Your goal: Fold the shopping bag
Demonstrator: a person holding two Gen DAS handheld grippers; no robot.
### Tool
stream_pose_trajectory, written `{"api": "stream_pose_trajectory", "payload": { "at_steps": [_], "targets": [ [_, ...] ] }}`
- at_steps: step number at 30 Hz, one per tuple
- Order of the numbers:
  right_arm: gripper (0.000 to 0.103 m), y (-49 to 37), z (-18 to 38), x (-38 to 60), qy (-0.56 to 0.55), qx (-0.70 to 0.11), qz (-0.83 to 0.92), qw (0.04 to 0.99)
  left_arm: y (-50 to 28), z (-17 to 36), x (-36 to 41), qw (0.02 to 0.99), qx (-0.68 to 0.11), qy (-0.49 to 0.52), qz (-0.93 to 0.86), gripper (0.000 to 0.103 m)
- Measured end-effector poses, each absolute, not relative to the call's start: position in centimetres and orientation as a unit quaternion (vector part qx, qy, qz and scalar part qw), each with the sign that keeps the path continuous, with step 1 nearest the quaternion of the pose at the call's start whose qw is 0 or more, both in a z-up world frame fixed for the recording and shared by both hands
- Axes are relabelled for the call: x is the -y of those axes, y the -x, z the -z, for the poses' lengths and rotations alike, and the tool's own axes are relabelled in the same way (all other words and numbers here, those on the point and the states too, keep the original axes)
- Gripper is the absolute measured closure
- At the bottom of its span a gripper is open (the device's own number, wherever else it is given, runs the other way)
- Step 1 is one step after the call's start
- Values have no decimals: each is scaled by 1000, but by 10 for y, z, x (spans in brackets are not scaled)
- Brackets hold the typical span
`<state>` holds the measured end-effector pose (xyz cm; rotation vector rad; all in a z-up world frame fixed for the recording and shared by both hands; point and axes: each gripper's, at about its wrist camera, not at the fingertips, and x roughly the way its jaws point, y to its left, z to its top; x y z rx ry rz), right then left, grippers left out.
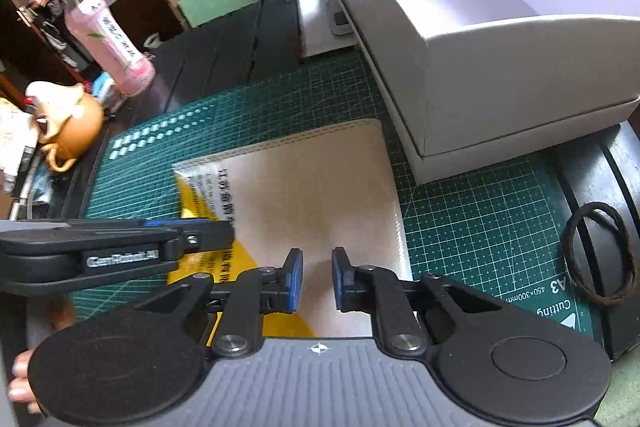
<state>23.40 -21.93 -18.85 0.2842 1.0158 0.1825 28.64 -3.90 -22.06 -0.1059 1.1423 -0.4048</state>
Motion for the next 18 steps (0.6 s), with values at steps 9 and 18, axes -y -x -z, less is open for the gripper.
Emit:
{"api": "stream_pose_trajectory", "payload": {
  "at_steps": [9, 18],
  "targets": [
    [69, -234, 183, 236, -99, -480, -56, 870, -286, 219, 36, 819, -538, 56, 191, 88],
    [65, -236, 193, 240, -94, -500, -60, 859, -287, 218, 35, 819, -539, 59, 190, 88]
  ]
}}
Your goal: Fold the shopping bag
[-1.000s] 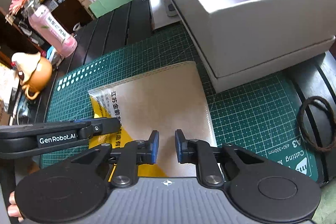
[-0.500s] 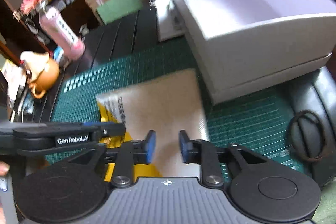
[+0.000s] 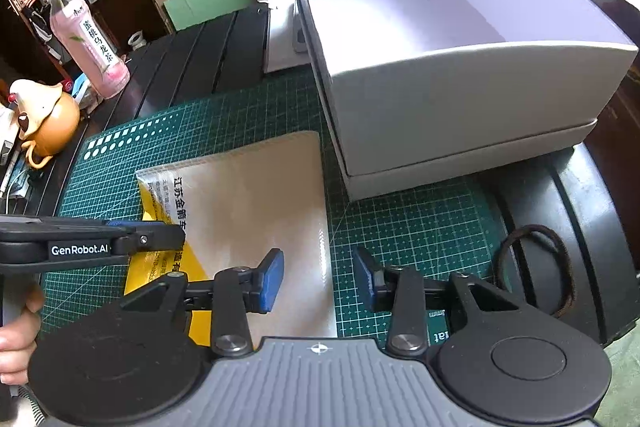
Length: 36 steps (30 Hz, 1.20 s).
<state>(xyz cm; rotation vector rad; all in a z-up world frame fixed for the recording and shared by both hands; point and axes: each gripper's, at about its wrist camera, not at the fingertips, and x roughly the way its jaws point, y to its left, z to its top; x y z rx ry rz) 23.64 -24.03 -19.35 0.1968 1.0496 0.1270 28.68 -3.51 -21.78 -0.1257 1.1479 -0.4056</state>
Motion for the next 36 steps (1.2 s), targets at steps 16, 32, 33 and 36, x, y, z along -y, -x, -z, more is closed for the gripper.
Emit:
{"api": "stream_pose_trajectory", "payload": {
  "at_steps": [16, 32, 33, 36],
  "targets": [
    [82, -241, 198, 272, -232, -493, -114, 831, -287, 216, 30, 815, -543, 81, 185, 88],
    [86, -234, 190, 245, -312, -457, -223, 802, -291, 222, 8, 801, -553, 157, 165, 88],
    [86, -234, 191, 244, -314, -458, -223, 801, -293, 224, 1, 794, -557, 186, 159, 88],
    [84, -234, 194, 238, -320, -461, -225, 797, -296, 232, -15, 771, -564, 254, 149, 89]
  ]
}}
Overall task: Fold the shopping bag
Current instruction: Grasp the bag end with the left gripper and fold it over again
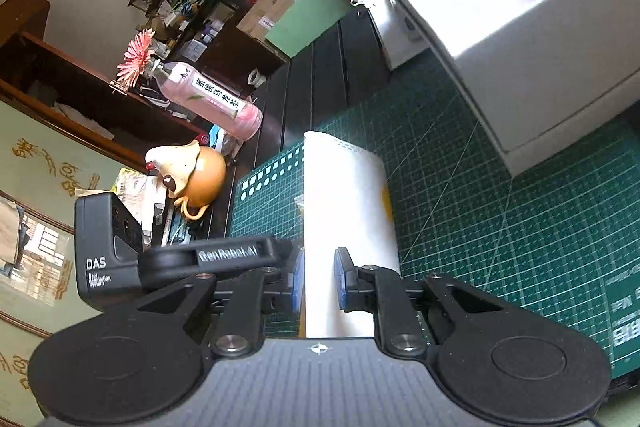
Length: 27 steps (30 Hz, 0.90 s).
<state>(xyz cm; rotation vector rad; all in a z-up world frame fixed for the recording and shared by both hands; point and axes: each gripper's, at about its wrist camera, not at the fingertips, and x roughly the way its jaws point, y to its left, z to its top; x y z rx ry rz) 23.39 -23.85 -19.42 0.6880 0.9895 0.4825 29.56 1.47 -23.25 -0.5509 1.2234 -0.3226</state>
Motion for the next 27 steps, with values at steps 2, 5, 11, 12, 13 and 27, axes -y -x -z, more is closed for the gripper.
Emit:
{"api": "stream_pose_trajectory", "payload": {
  "at_steps": [2, 5, 11, 12, 13, 27],
  "targets": [
    [84, -234, 197, 235, -325, -463, -227, 793, -298, 240, -28, 750, -569, 305, 142, 90],
    [83, -236, 205, 231, -342, -471, -229, 780, -297, 254, -46, 712, -574, 383, 130, 92],
    [84, -239, 217, 215, -315, -490, -214, 784, -296, 253, -49, 713, -571, 388, 124, 94],
    [84, -240, 217, 215, -315, -490, -213, 784, -295, 252, -49, 714, -570, 387, 123, 94],
    [84, -240, 218, 214, -316, -491, -213, 783, -295, 251, -49, 715, -569, 388, 120, 94],
    [89, -238, 215, 194, -244, -498, -197, 808, -286, 191, -49, 833, -475, 265, 100, 82]
  ]
}}
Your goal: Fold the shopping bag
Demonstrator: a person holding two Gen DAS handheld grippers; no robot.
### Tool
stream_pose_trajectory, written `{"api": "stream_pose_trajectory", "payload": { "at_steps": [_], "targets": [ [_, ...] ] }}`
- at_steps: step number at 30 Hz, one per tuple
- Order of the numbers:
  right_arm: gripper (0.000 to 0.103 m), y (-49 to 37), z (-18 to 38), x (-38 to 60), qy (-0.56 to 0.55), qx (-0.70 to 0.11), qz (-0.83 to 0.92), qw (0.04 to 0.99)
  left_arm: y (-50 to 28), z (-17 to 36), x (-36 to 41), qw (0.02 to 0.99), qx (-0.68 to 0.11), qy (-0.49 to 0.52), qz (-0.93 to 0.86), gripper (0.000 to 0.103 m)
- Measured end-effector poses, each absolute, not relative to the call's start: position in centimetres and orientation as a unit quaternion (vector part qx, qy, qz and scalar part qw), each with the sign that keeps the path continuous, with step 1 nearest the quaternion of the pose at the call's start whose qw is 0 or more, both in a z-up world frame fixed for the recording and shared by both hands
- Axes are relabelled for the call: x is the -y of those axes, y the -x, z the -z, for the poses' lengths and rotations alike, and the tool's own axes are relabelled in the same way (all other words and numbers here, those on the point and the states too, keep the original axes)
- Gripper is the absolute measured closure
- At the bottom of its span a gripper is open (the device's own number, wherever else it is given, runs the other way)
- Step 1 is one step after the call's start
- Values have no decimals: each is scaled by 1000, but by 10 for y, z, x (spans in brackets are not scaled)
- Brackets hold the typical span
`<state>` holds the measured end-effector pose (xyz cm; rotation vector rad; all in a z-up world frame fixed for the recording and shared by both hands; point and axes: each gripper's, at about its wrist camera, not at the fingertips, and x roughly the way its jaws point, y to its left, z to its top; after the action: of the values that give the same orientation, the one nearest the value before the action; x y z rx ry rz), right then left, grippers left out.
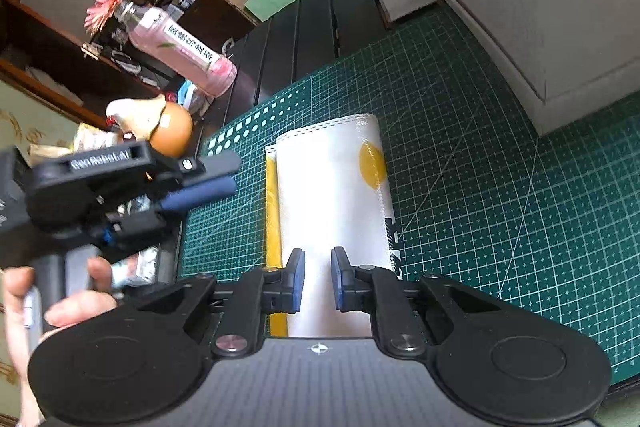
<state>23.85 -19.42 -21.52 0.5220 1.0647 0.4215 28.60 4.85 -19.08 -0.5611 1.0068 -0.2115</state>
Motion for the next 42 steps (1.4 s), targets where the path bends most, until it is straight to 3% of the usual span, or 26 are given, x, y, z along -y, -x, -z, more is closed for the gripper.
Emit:
{"api": "stream_pose_trajectory", "payload": {
  "at_steps": [19, 24, 31, 40, 42],
  "targets": [
    [89, -234, 207, 185, -209, -499, -189, 820, -293, 211, 1, 827, -526, 138, 142, 83],
    [77, -226, 192, 180, -170, -498, -184, 830, -296, 211, -1, 825, -528, 142, 142, 83],
    [77, -218, 198, 153, -57, -515, -186, 835, -301, 210, -3, 822, -530, 153, 143, 83],
    [78, -216, 199, 154, -52, -509, -191, 838, -292, 208, -1, 812, -537, 163, 159, 84],
    [80, -217, 193, 158, -60, -509, -194, 837, -293, 210, 2, 814, -539, 150, 157, 88]
  ]
}}
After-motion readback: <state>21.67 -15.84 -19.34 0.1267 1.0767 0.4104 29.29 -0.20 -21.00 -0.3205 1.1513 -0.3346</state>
